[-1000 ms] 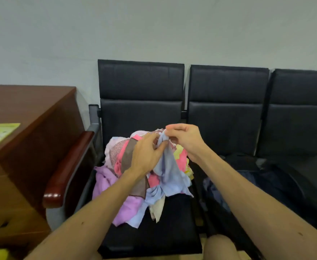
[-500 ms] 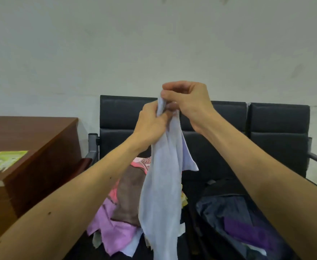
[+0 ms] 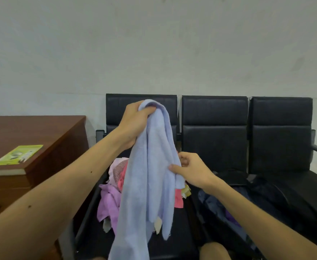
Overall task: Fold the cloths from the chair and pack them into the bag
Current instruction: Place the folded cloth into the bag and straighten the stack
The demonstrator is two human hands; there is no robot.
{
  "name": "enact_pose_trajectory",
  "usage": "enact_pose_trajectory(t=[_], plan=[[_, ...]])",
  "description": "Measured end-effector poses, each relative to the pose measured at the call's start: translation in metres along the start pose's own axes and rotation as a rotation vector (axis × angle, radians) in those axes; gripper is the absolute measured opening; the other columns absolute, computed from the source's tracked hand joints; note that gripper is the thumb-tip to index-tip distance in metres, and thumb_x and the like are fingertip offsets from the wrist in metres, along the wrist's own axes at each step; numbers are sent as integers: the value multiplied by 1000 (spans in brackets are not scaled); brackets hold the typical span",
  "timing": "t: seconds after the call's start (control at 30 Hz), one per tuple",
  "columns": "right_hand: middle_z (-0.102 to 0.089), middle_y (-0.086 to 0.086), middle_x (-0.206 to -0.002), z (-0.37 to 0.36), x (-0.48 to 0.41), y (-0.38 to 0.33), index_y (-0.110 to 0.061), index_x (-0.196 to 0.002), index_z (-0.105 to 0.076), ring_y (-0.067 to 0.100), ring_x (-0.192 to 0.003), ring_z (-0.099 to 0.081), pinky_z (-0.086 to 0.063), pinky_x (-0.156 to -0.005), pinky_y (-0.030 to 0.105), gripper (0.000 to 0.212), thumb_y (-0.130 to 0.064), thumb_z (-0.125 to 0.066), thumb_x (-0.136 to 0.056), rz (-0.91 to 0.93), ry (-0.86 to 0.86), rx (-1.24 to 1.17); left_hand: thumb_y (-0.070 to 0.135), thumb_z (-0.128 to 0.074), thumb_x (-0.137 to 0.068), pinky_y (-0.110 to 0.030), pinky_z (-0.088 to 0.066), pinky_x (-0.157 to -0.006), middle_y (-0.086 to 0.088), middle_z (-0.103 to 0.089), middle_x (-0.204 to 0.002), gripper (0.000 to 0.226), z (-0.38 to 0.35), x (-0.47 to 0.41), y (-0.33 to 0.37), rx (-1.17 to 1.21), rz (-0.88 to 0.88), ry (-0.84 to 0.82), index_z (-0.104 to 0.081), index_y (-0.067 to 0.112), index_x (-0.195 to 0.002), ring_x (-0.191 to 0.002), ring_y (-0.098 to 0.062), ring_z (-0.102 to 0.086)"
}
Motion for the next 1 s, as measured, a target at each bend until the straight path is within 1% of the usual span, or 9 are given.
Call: enact_pose_trajectory(t=[0.17, 0.3, 0.4, 0.43, 0.57, 0.67, 0.77, 0.87, 1.0], plan=[[-70, 26, -87, 23, 7, -33, 4, -88, -68, 24, -76, -59, -43, -69, 36, 33, -29, -68, -92, 54, -84, -87, 12, -48, -96, -18, -52, -63, -4, -71, -91, 26, 19, 11, -15, 6, 132, 55, -73, 14, -89, -81, -13, -64], [-54, 9, -65, 42, 11, -71, -12, -63, -64, 16, -61, -42, -32, -56, 29, 39, -33, -63, -95, 68, -98, -67, 13, -49, -93, -29, -48, -65, -11, -68, -89, 25, 21, 21, -34, -68, 252, 38, -71, 2, -98, -80, -21, -59], [-48, 8, -62, 50, 16, -100, -7, -71, -61, 13, -53, -39, -34, -49, 21, 39, -36, -60, -96, 87, -116, -41, 11, -59, -87, -24, -50, -69, -6, -71, -95, 20, 9, 29, -33, -323, 149, -127, -72, 18, -100, -83, -16, -61], [-49, 7, -60, 51, 18, -110, -5, -73, -62, 12, -50, -40, -35, -47, 20, 38, -36, -60, -96, 99, -122, -39, 10, -64, -81, -23, -52, -74, -4, -70, -103, 31, 1, 34, -29, -366, 96, -221, -68, 26, -107, -88, -14, -64], [-65, -8, -59, 45, 25, -144, -12, -73, -67, 1, -50, -55, -40, -47, 13, 34, -31, -56, -100, 175, -172, 66, 0, -66, -66, -35, -54, -96, -4, -65, -125, 78, -35, 56, 4, -59, -14, -573, -51, 35, -134, -118, -18, -62], [-67, -10, -67, 32, 25, -152, -6, -78, -71, -2, -53, -56, -41, -49, 12, 33, -29, -59, -98, 222, -169, 199, 1, -76, -71, -38, -54, -97, -6, -68, -122, 71, -50, 62, 19, 118, 1, -587, -53, 24, -133, -115, -22, -66], [-61, -9, -60, 31, 24, -148, -3, -78, -68, -2, -46, -52, -37, -44, 10, 34, -31, -63, -96, 236, -82, 210, 14, -86, -68, -35, -56, -94, -3, -71, -114, 63, -51, 58, 18, 24, -29, -511, -59, 17, -125, -108, -18, -69], [-57, -4, -62, 43, 20, -139, -15, -74, -57, 1, -52, -52, -41, -51, 15, 34, -44, -68, -89, 224, 57, 193, 20, -85, -77, -35, -59, -87, -3, -76, -99, 34, -51, 60, 15, -117, -44, -517, -69, 13, -106, -96, -17, -73], [-56, 8, -74, 46, 20, -113, -17, -88, -47, 17, -69, -54, -44, -64, 29, 56, -61, -77, -69, 155, 97, -59, 24, -79, -83, -31, -59, -81, 0, -77, -87, 12, -47, 58, 13, -240, -77, -451, -76, 17, -92, -87, -15, -73]])
Point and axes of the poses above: each hand's wrist, its own x-axis away from the middle knuckle, its own z-axis out of the back of the hand, y = z × x, the point moved 8 cm from there along -x, towards the middle knuckle
